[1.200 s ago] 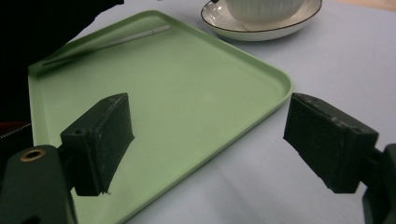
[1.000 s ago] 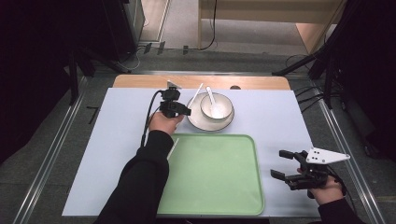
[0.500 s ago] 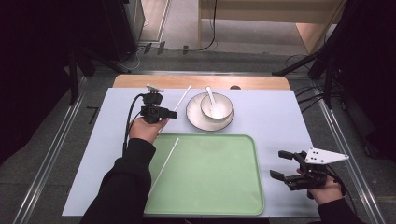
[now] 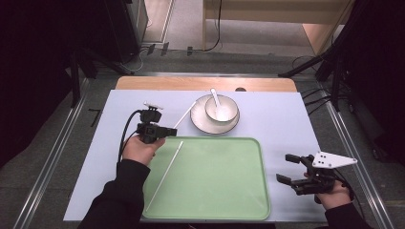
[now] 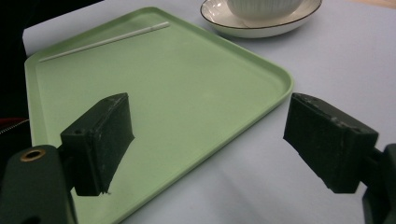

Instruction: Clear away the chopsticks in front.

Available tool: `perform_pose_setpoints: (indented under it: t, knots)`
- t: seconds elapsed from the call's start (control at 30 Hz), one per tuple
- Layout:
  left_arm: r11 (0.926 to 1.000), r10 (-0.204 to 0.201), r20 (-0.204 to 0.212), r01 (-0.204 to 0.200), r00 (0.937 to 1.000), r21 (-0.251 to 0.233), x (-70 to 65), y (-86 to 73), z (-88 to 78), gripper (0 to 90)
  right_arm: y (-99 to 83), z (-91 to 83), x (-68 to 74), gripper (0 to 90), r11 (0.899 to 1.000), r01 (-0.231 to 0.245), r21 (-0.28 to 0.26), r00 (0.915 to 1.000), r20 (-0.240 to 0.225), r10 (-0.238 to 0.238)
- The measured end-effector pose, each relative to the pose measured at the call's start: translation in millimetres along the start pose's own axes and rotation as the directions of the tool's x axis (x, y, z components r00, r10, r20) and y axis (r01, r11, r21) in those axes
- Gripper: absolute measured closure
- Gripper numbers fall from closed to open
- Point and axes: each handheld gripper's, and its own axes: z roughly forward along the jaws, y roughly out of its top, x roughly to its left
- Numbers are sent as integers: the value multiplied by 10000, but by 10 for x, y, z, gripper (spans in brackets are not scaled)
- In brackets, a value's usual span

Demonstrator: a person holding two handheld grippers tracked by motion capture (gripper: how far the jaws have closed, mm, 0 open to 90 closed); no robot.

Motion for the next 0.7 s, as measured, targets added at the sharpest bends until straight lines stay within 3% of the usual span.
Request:
perform_pose_setpoints:
  t: [0.2, 0.43, 0.7]
  knots:
    - [10000, -14, 115, 13, 9999, 47, -29, -252, -64, 862, 1, 6, 3, 163, 10000, 4, 25, 10000, -19, -4]
    - [9998, 118, 210, -121, 9997, 131, -104, -434, -114, 862, 0, 7, 4, 163, 10000, 28, 77, 10000, -20, -28]
    - [9998, -103, 345, 96, 9994, 193, -152, -646, -151, 862, 3, 9, 8, 162, 10000, 55, 68, 10000, -9, -55]
